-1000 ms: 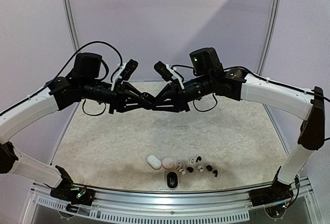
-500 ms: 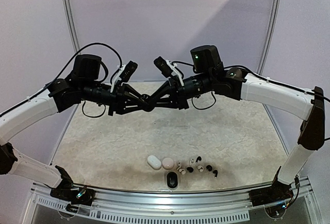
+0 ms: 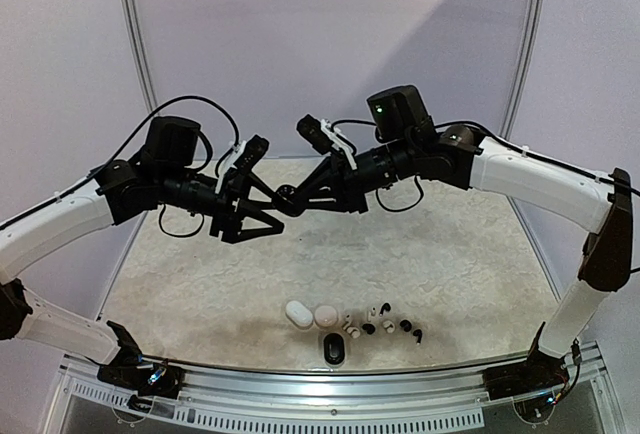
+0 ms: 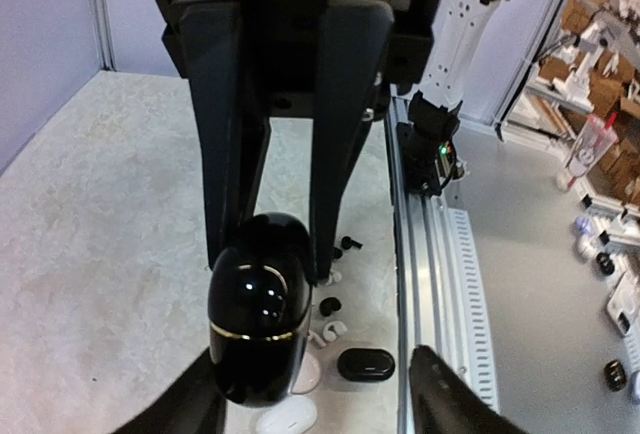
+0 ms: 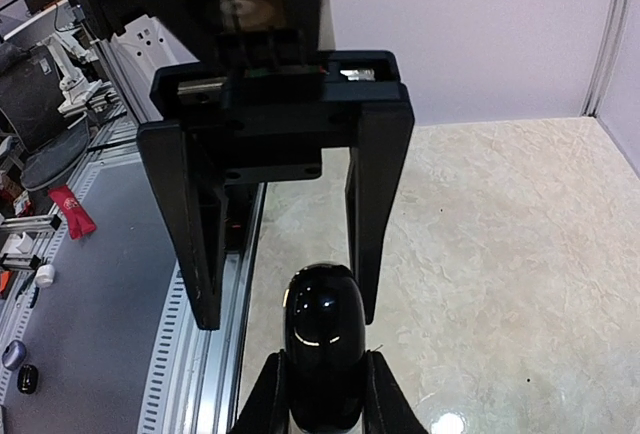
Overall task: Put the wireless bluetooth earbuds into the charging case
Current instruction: Pass from the right arm to the left
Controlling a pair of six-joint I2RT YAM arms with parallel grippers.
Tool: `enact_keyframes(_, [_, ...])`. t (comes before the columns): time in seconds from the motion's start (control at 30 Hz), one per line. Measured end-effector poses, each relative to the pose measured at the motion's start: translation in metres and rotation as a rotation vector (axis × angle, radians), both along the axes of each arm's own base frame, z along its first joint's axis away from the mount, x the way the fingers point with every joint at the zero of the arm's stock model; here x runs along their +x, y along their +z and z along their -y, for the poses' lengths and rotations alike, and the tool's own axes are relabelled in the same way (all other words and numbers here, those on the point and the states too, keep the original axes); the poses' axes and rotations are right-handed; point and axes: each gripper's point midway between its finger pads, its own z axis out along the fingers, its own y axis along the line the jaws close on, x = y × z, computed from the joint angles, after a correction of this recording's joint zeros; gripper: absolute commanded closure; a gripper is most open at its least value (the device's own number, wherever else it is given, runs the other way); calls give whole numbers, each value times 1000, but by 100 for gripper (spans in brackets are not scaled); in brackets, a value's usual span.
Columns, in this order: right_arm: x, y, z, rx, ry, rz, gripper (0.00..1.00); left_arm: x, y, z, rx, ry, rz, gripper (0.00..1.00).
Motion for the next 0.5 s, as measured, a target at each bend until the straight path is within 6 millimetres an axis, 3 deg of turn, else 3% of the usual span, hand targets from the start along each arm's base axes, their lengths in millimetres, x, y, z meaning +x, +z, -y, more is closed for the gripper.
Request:
enact_keyframes(0.2, [-6,-4,1,-37,4,36,100,3,-1,-2,15,15,35,68])
enact_keyframes(0.43, [-11,-4,2,-52,18,47,100,4,-2,-1,19,13,59,99])
enact_keyframes(0.5, [-11,-3,2,-53,19,48,100,3,-1,-1,18,15,52,100])
